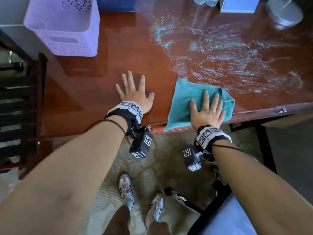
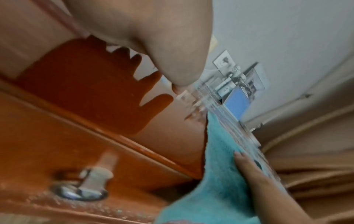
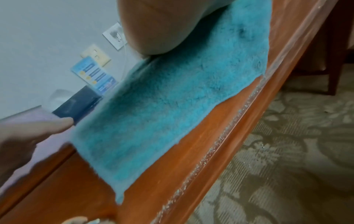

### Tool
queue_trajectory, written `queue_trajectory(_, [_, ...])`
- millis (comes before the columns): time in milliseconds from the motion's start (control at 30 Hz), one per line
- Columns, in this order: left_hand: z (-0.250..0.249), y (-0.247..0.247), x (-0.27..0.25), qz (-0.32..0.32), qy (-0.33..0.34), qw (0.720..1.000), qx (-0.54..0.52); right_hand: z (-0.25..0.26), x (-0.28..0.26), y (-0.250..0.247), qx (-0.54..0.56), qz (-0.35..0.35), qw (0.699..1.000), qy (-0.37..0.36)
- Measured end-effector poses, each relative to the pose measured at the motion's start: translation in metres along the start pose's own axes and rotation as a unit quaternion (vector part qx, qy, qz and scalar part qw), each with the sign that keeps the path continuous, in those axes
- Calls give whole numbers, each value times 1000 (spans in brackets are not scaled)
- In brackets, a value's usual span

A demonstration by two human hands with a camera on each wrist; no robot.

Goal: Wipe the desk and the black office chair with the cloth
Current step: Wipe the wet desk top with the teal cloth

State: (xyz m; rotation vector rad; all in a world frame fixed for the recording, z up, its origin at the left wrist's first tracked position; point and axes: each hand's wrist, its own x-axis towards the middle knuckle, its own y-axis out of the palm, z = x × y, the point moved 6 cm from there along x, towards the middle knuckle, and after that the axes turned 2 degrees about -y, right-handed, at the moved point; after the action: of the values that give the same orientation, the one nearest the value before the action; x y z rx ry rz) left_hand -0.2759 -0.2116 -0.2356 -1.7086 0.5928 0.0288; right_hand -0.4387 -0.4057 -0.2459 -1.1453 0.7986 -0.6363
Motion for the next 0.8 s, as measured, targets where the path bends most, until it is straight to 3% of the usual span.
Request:
queue_trajectory(67, [-2,6,0,16,-28,999,-5,15,1,3,11,-17,999,31])
queue_trajectory(100, [-1,5,1,21,-36,999,-14,35,-3,7,12,-19,1000,10])
queue_trajectory(167, [1,2,5,25,-53,996,-64,85,-20,20,-16,2,992,-128])
queue_trajectory(233, [3,-3,9,22,-72,991,-114,115,-39,27,-44,34,964,-261])
queue_trajectory(300, [5,-6,12,19,-77,989,-127,107,-33,23,-51,48,953,-294])
queue_trajectory(367, [7,-5,12,23,-73,988,-133,75,-10,12,-52,32,967,-247])
queue_trajectory(533, [9,-5,11,25,-67,990,-119,-19,53,-19,-33,18,999,-23])
queue_trajectory(633, [5,-1,10,19,-76,994,-71,0,45,-12,-5,-10,1000,26])
queue_trajectory(700, [1,1,10,13,-85,995,-45,47,24,3,-31,-4,997,-72])
queue_trajectory(800, [0,-4,13,-16,-74,995,-58,99,-8,18,-60,33,966,-248])
